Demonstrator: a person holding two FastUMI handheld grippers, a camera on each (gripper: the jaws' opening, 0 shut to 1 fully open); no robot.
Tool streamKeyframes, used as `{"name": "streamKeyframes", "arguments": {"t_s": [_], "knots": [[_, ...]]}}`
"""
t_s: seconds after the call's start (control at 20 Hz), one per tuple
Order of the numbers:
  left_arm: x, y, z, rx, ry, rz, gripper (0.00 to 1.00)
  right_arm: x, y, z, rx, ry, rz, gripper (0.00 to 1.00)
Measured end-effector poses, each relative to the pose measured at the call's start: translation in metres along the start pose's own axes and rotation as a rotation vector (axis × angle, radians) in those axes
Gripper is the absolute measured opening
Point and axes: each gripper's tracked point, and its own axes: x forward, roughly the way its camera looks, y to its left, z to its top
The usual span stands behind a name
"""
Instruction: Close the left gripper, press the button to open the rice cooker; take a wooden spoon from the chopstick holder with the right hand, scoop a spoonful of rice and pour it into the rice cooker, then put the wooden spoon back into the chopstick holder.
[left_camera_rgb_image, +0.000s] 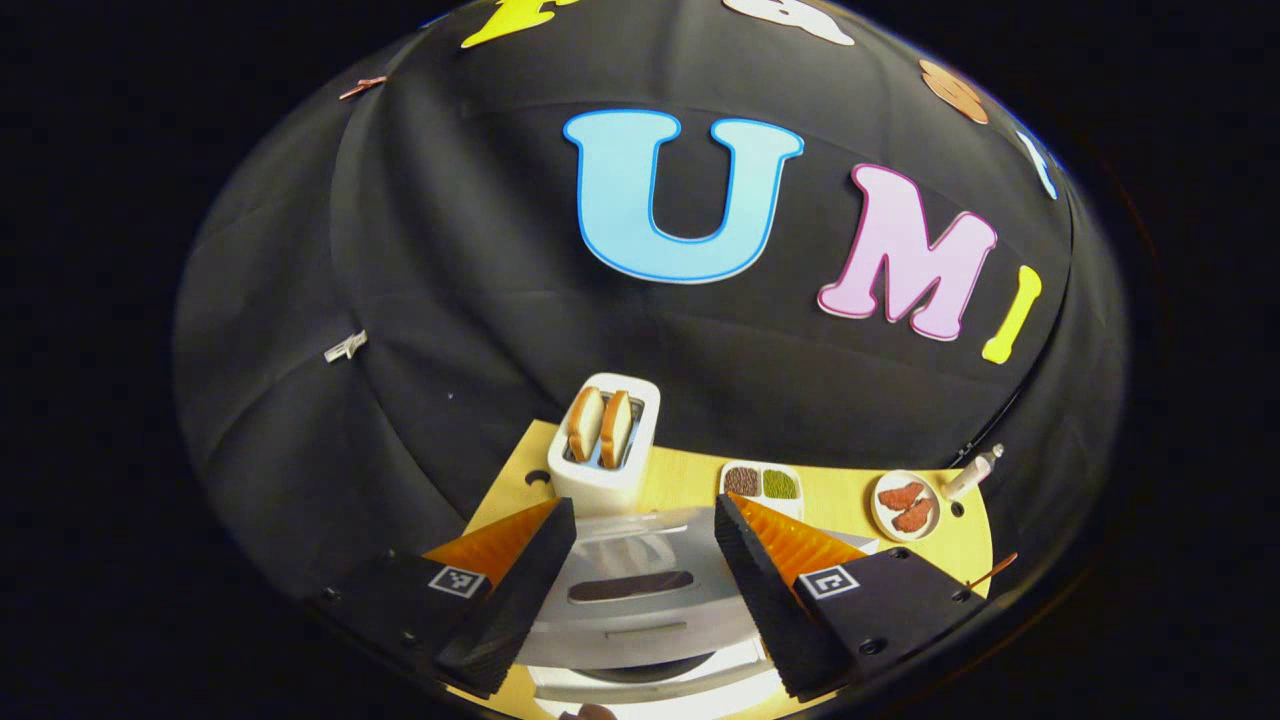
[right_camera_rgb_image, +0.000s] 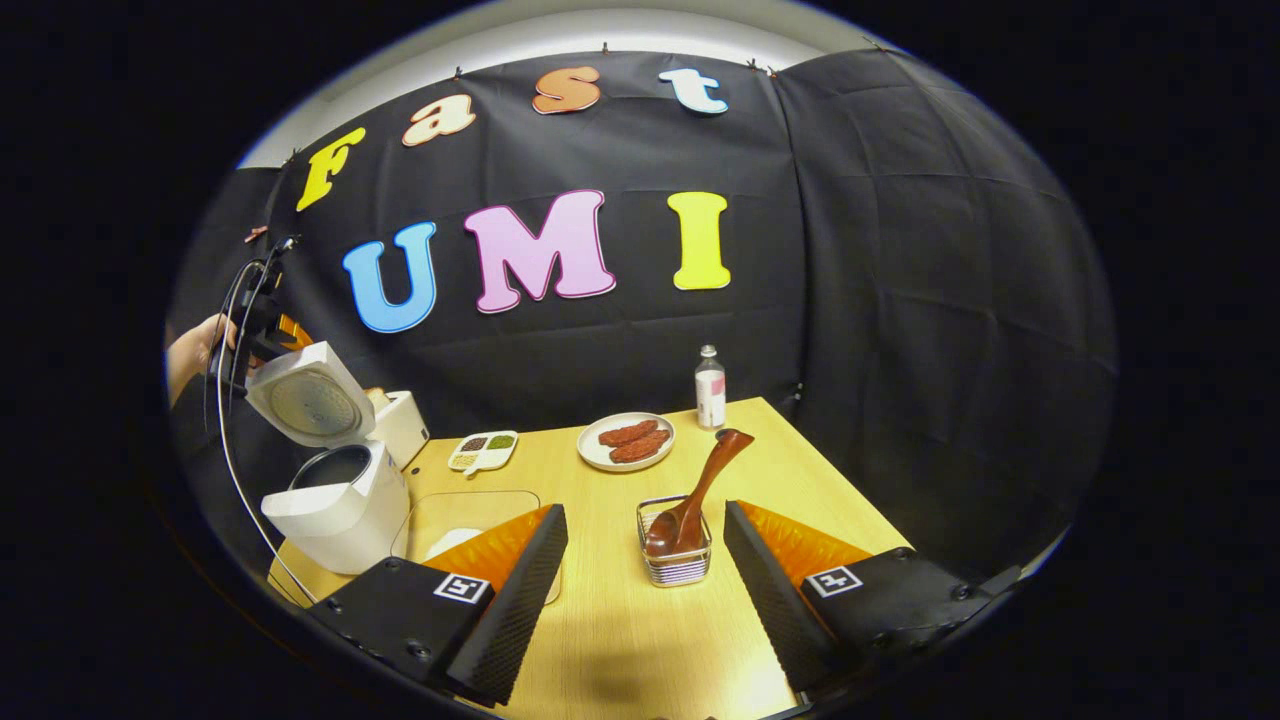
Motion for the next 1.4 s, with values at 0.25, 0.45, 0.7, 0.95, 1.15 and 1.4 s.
{"name": "streamKeyframes", "arguments": {"t_s": [0.25, 0.45, 0.7, 0.95, 1.15, 1.4], "knots": [[-0.005, -0.007, -0.074, 0.014, 0.047, 0.022, 0.98, 0.006, 0.005, -0.007, -0.011, 0.019, 0.035, 0.99], [0.000, -0.010, -0.108, 0.022, 0.031, 0.046, 0.99, 0.007, 0.009, -0.012, -0.031, 0.027, 0.063, 0.98], [0.010, -0.011, -0.150, 0.049, 0.036, 0.058, 0.99, 0.006, 0.007, -0.023, -0.051, 0.059, 0.066, 0.99], [0.018, -0.012, -0.175, 0.081, 0.027, 0.076, 1.00, 0.005, 0.001, -0.026, -0.062, 0.069, 0.067, 0.99], [0.016, -0.012, -0.172, 0.082, 0.000, 0.087, 1.00, 0.013, -0.003, -0.025, -0.060, 0.072, 0.088, 0.99], [-0.030, -0.051, -0.152, 0.093, -0.149, 0.098, 0.96, 0.027, 0.000, 0.012, -0.042, -0.010, 0.143, 0.99]]}}
